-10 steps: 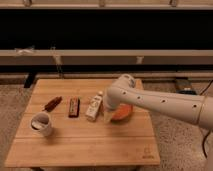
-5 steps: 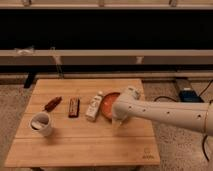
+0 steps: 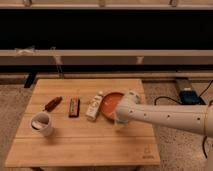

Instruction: Pick up the ceramic bowl

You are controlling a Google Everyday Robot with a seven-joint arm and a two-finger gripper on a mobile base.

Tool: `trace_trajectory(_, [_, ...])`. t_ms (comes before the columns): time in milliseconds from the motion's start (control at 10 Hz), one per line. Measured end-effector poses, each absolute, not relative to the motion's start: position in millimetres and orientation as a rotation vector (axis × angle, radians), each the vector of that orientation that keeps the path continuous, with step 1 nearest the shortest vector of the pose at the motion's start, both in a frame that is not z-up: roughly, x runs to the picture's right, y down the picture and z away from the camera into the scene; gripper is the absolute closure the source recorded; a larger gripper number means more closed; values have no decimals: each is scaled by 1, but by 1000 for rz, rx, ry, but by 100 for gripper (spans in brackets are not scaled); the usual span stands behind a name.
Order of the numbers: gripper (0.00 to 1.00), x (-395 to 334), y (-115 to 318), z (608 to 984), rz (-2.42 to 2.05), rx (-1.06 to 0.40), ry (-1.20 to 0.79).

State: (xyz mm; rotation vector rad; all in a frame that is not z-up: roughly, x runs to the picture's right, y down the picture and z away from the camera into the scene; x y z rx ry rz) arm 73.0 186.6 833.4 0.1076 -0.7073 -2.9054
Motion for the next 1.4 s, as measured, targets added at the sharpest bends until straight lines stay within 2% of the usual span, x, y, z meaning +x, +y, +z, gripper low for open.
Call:
trace_trajectory(100, [70, 73, 186, 833, -2910, 100, -708])
trace_trajectory(300, [85, 73, 185, 833, -2917, 84, -702])
trace_trajectory(500, [86, 73, 178, 828, -2928, 64, -680])
trace_trajectory(1400, [86, 49, 101, 761, -3092, -14, -448])
